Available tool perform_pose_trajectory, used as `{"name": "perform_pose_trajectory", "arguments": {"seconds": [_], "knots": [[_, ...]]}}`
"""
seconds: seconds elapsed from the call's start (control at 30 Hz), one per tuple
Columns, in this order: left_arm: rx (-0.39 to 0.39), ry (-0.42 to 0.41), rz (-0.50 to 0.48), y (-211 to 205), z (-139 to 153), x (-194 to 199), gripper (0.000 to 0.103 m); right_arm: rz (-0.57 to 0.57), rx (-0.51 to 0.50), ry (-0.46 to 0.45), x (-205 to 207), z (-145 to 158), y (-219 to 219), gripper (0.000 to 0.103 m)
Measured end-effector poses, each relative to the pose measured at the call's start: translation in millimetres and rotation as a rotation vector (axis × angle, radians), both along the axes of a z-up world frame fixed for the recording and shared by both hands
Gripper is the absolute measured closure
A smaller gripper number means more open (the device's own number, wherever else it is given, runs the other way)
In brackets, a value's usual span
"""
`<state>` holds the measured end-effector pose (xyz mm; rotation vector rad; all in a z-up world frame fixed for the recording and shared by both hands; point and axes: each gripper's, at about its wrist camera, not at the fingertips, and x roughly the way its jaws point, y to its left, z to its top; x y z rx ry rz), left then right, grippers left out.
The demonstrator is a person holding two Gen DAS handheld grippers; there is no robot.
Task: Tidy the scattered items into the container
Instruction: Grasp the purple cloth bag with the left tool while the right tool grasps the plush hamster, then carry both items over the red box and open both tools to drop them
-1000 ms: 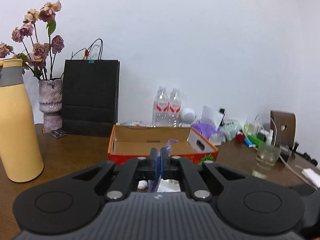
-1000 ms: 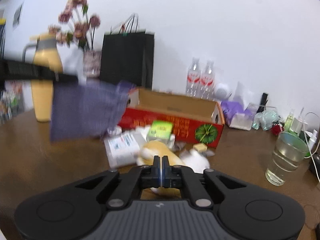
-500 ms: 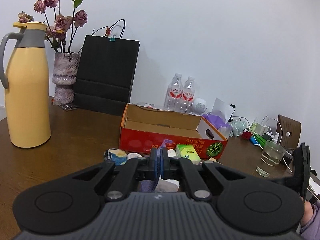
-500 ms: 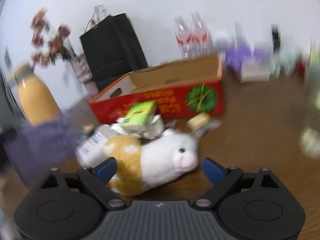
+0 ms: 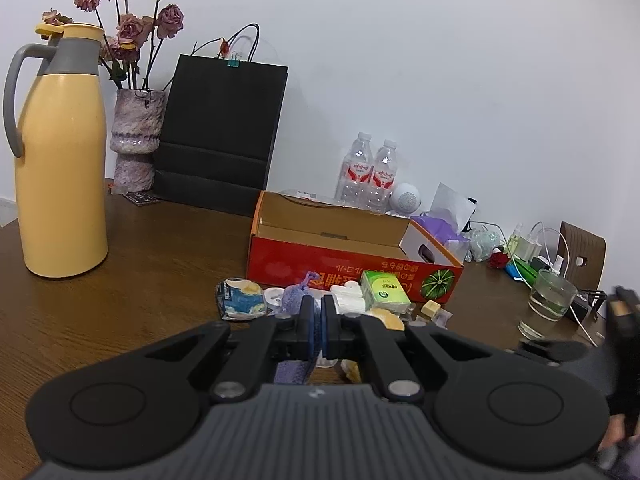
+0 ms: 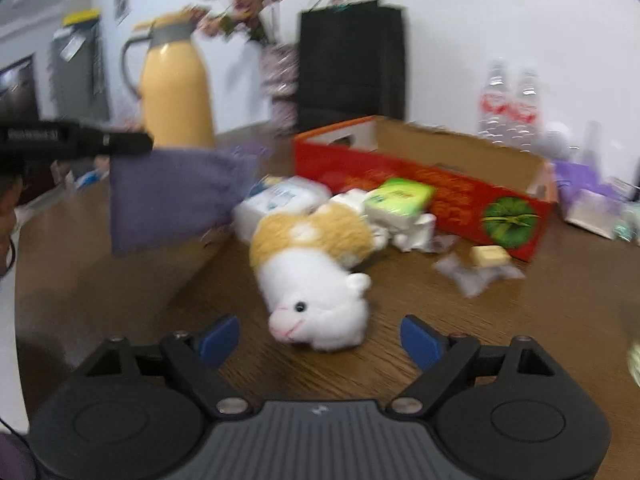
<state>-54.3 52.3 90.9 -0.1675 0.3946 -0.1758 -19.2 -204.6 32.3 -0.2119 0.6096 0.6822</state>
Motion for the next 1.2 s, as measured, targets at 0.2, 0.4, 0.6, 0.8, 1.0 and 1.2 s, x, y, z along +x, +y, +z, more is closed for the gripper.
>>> {"name": "perform_pose_trajectory", "arguments": {"seconds": [0.2, 0.4, 0.6, 0.8, 1.0, 1.2], "knots": [[0.005, -0.024, -0.052, -4.2, 6.9, -10.3, 0.099, 0.006, -0.055, 0.030, 22.6, -12.2, 28.9, 0.053], [-0.108, -0.055, -0.282, -11.7, 45.6, 12.2, 0.100, -0.190, 0.163, -0.108, -8.4, 27.1, -0.9, 0.054], [-0.118, -0.074, -0.272, -37.4, 104.1, 128.5, 0.099, -0.443, 0.143, -0.155, 52.3, 83.5, -10.2, 0.054], [-0.224, 0.220, -0.213, -46.2, 64.0, 313.1, 0.099, -0.587, 0.076, 0.016, 200.2, 98.8, -3.6, 0.053], [0.123, 0.392, 0.077, -48.6, -13.1, 410.6, 0.036, -0.632, 0.000, 0.281, 308.5, 48.1, 11.1, 0.048], [0.177, 0.384, -0.015, -46.2, 9.4, 396.6, 0.003, -0.624, -0.121, 0.347, 329.8, 34.7, 15.6, 0.025]]}}
